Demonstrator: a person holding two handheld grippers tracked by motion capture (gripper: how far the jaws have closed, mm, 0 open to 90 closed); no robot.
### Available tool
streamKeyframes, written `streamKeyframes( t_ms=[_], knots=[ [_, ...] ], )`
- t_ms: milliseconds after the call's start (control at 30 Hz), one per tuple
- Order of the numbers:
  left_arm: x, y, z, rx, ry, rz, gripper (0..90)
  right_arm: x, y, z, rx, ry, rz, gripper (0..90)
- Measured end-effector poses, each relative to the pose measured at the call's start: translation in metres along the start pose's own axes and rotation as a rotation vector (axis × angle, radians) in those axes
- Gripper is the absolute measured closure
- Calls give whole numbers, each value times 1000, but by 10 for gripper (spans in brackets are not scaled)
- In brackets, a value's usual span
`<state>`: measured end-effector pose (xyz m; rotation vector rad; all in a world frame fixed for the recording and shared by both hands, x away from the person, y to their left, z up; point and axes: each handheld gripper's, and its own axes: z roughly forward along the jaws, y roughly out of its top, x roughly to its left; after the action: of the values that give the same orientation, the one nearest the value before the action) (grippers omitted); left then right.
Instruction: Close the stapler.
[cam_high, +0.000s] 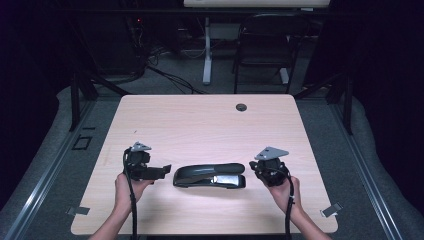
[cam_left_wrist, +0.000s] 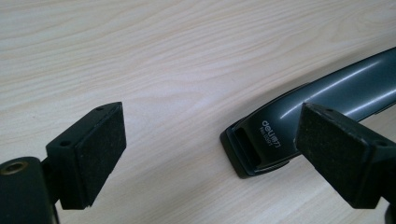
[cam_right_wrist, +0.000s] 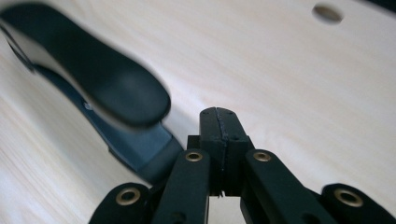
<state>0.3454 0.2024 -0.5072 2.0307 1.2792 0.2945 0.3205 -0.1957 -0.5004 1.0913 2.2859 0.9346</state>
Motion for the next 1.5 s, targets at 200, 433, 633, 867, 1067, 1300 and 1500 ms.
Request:
streamKeyframes(
  t_ms=[200, 433, 633, 867, 1067, 1300, 1500],
  knots=[
    [2, 1, -2, -17, 3, -5, 89, 7, 19, -18, -55, 38, -26, 900],
    [2, 1, -2, -17, 1, -3, 89, 22, 26, -8, -24, 84, -68, 900],
    [3, 1, 0, -11, 0, 0, 88, 24, 25, -5, 0, 93, -77, 900],
    [1, 1, 0, -12, 2, 6, 88, 23, 20, 1, 38, 94, -78, 900],
    [2, 1, 0, -2, 0, 7, 87, 22, 17, 5, 51, 96, -76, 900],
    [2, 1, 0, -2, 0, 12, 85, 23, 13, 9, 73, 90, -77, 900],
    [2, 1, 1, -5, 4, 12, 85, 24, 12, 11, 84, 86, -83, 900]
  ],
)
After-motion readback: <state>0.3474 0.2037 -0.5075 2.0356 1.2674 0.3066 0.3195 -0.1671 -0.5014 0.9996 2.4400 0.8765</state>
